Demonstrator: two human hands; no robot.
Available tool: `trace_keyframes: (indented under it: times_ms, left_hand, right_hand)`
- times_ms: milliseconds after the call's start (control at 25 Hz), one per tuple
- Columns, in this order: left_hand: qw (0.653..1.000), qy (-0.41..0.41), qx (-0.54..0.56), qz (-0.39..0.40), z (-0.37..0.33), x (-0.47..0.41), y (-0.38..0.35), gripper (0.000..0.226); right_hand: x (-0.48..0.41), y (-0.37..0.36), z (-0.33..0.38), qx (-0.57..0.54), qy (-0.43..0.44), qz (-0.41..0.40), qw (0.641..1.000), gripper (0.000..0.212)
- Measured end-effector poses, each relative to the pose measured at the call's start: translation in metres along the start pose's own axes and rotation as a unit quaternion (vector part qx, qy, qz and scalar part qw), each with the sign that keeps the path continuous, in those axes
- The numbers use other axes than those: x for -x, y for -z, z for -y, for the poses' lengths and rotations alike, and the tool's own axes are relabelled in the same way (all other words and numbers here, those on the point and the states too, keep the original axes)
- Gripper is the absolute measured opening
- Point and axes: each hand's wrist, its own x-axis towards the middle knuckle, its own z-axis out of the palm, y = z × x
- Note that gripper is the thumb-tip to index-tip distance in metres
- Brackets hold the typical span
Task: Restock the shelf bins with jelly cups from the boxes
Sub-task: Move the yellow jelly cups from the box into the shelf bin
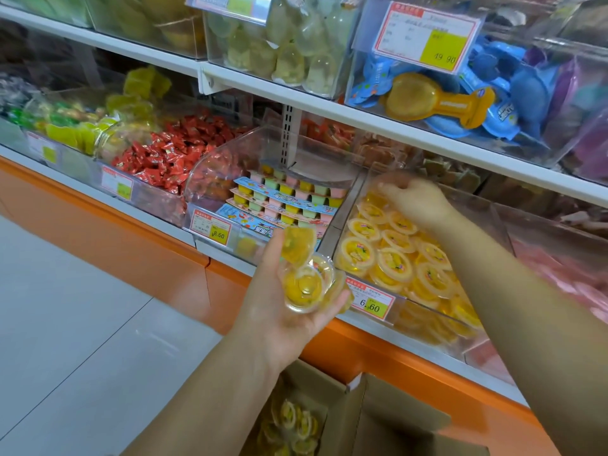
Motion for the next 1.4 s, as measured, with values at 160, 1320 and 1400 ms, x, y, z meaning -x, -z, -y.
trace_keyframes:
  times_ms: [160,1320,1400]
  left_hand:
    - [0.997,0.066,0.019,0.020,-0.001,-0.003,-0.006,0.068]
    - [0.993,0.100,0.029,0.048,-0.005,-0.016,0.005,0.035]
    - [0.993,0.100,0.031,0.046,-0.005,-0.015,0.005,0.035]
  right_hand:
    - [0.047,0.006,0.027,-0.150,0.127,0.257,0.946,0.037]
    - [-0.059,-0.010,-0.070,0.203,-0.044,0.097,0.973,0.050]
    - [-0.057,-0.020,-0.061,0.239,-0.016,0.136,0.961,0.052]
